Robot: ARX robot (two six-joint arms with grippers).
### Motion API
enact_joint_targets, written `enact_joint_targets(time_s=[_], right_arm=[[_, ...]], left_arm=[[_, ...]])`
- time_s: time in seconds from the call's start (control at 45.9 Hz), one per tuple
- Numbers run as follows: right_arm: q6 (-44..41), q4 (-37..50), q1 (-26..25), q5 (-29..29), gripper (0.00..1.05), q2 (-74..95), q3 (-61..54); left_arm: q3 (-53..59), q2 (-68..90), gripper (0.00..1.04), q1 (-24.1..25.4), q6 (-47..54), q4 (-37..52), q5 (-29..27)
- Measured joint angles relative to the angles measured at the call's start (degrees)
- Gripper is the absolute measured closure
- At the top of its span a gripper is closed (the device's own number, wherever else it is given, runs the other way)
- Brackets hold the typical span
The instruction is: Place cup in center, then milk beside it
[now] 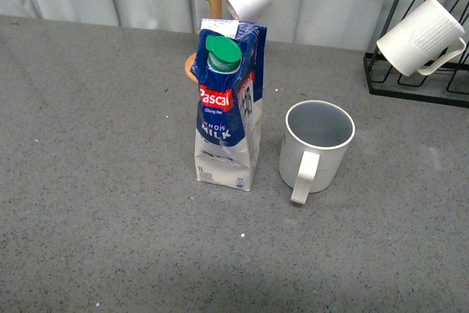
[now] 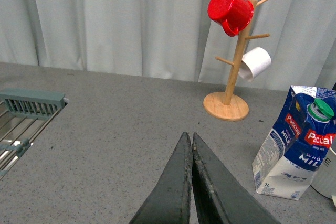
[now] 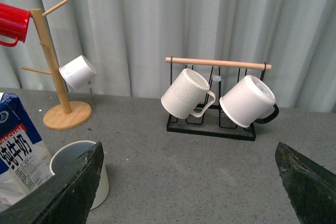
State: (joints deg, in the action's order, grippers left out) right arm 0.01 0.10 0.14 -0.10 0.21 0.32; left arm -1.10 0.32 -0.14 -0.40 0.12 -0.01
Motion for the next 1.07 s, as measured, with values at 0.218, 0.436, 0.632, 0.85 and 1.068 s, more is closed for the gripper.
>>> enact_joint_targets(time_s=[0.218, 0.436, 0.632, 0.85, 1.068], right_arm=[[0.0, -0.02, 0.0, 0.0, 0.09, 0.0, 0.0], [0.0, 0.0, 0.0, 0.02, 0.09, 0.0, 0.0], [0.0, 0.0, 0.0, 0.0, 0.09, 0.0, 0.0], [0.0, -0.02, 0.0, 0.02, 0.09, 0.0, 0.0], [0.0, -0.02, 0.0, 0.0, 0.09, 0.0, 0.0]], left_arm=[[0.0, -0.07, 0.63, 0.0, 0.0, -0.04, 0.02], [0.0, -0.07, 0.2, 0.0, 0.0, -0.04, 0.02], [0.0, -0.07, 0.06, 0.0, 0.13, -0.04, 0.02], [0.0, -0.07, 0.07, 0.0, 0.13, -0.04, 0.02], [0.0, -0.07, 0.07, 0.0, 0.13, -0.04, 0.0]])
